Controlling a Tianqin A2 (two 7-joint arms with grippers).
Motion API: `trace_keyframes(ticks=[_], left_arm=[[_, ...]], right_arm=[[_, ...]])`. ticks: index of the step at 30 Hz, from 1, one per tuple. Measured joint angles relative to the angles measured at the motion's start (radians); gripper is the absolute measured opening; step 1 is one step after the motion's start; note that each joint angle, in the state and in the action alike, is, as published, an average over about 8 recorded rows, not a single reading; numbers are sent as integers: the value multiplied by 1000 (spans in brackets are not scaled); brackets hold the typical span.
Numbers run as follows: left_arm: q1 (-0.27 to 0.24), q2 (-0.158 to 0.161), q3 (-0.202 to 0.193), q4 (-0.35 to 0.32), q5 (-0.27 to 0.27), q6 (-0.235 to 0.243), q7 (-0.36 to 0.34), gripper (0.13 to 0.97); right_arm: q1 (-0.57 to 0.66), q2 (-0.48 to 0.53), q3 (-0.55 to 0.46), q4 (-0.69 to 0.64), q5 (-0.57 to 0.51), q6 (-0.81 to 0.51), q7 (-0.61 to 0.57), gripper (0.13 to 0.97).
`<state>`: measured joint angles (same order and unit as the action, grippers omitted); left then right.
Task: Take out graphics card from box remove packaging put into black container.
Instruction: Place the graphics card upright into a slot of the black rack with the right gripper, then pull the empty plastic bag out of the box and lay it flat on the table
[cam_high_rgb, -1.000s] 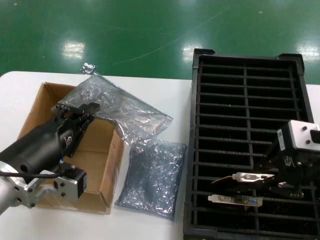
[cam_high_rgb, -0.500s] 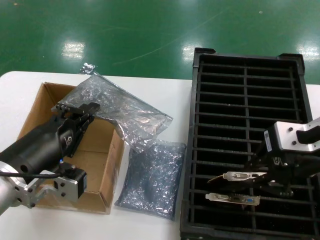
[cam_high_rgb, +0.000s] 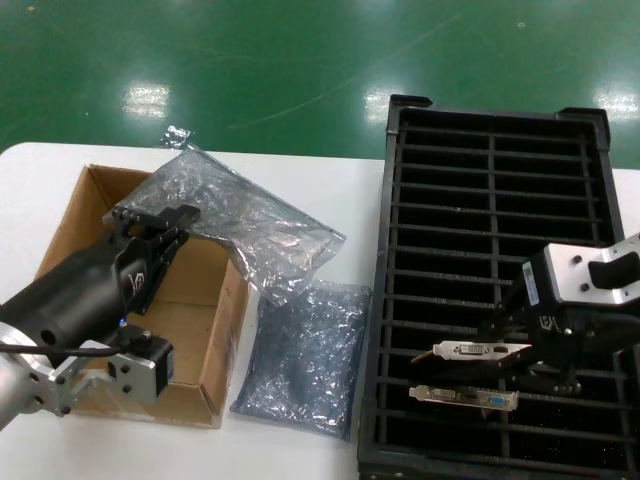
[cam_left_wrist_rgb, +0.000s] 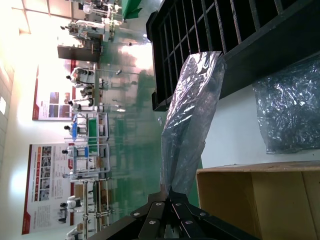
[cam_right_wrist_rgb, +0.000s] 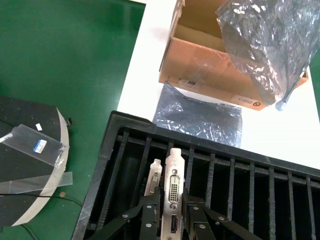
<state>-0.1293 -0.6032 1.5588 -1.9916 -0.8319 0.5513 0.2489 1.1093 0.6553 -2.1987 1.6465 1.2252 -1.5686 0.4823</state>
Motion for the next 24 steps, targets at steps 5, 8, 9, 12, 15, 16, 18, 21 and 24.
trace_keyframes(ticks=[5,8,9,12,15,16,18,21,24], left_arm=[[0,0,0,0,0,0,0,138],[0,0,0,0,0,0,0,138],[0,0,0,0,0,0,0,138],[0,0,0,0,0,0,0,138],[0,0,0,0,0,0,0,138],[0,0,0,0,0,0,0,138],[0,0,0,0,0,0,0,138],[0,0,0,0,0,0,0,138],[0,0,0,0,0,0,0,138]], right_arm=[[-3,5,2,14,6,0,4,226],[-6,4,4,16,6,0,3,252],[-8,4,4,16,6,0,2,264],[-11,2,5,13,4,0,-1,302],[-14,-1,6,10,3,1,-4,327],[-14,-1,6,10,3,1,-5,348],[-15,0,8,10,5,1,-5,390],[-21,6,16,17,12,2,-5,452],[-37,20,38,32,25,13,-8,494]])
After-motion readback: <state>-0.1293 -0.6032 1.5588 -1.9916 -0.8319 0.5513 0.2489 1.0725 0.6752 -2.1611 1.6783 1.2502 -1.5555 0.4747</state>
